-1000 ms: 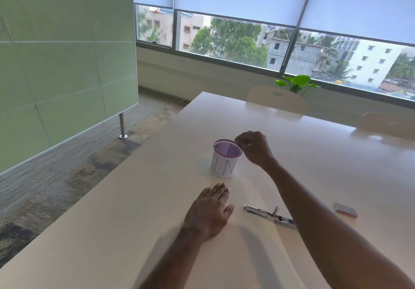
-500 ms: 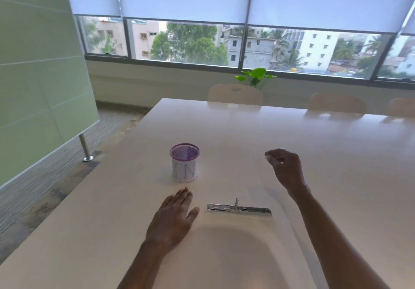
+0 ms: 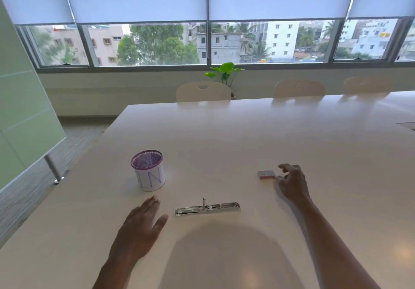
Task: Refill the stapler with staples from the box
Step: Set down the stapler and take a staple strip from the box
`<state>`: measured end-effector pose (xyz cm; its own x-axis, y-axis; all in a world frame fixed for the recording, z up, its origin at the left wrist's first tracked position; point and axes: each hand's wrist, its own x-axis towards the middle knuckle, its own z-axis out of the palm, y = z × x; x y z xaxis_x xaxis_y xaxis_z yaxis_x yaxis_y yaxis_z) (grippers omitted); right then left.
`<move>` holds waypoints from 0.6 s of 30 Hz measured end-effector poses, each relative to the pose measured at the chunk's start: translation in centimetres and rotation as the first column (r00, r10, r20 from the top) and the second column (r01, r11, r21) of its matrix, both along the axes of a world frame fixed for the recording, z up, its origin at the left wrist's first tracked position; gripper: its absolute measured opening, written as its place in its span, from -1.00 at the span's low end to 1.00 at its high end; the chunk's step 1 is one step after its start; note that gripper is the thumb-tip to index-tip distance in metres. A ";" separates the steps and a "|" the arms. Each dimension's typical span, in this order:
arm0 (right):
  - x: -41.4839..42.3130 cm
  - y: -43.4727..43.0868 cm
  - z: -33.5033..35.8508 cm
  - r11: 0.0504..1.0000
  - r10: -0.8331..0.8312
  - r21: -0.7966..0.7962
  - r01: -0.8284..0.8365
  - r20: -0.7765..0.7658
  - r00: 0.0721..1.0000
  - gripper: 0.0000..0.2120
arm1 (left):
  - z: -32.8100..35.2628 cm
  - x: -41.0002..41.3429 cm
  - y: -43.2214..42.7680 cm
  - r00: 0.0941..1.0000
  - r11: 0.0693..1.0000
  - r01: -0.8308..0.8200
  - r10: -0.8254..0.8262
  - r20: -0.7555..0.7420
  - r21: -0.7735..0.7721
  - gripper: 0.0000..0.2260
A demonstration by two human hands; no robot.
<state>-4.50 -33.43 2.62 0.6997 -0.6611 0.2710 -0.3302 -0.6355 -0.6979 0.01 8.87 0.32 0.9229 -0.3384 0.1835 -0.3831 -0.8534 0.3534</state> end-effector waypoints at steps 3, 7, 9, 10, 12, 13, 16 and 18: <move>0.5 -0.2 -0.7 0.998 0.047 -0.038 -0.050 -0.083 0.995 -0.61 | 0.3 -0.2 -0.2 1.000 1.000 -0.014 0.014 -0.008 -0.014 -0.51; 1.2 -0.4 -0.9 0.986 0.065 -0.141 -0.094 -0.196 0.978 -0.59 | 0.5 -0.3 -0.3 1.000 1.000 -0.018 0.018 -0.004 -0.022 -0.51; 1.4 -0.7 -1.0 0.978 0.079 -0.170 -0.122 -0.236 0.968 -0.63 | 0.4 -0.2 -0.3 1.000 1.000 -0.017 0.017 -0.001 -0.023 -0.51; 1.5 -0.8 -1.0 0.976 0.088 -0.171 -0.132 -0.246 0.965 -0.65 | 0.4 -0.2 -0.3 1.000 1.000 -0.017 0.017 0.002 -0.025 -0.51; 1.5 -1.0 -1.0 0.976 0.098 -0.165 -0.141 -0.242 0.965 -0.68 | 0.2 -0.1 -0.2 1.000 1.000 -0.012 0.013 0.010 -0.028 -0.51; 1.5 -1.0 -1.0 0.977 0.102 -0.160 -0.141 -0.230 0.968 -0.69 | 0.1 0.0 -0.2 1.000 1.000 -0.009 0.010 0.012 -0.029 -0.52; 1.3 -1.1 -1.1 0.982 0.123 -0.123 -0.140 -0.137 0.983 -0.72 | 0.4 0.0 -0.1 1.000 0.995 -0.016 0.018 0.021 -0.103 -0.58; 1.3 -1.3 -1.1 0.990 0.133 -0.040 -0.135 -0.038 0.990 -0.75 | 1.7 -0.4 -0.6 0.989 0.970 -0.020 0.053 0.135 -0.241 -0.68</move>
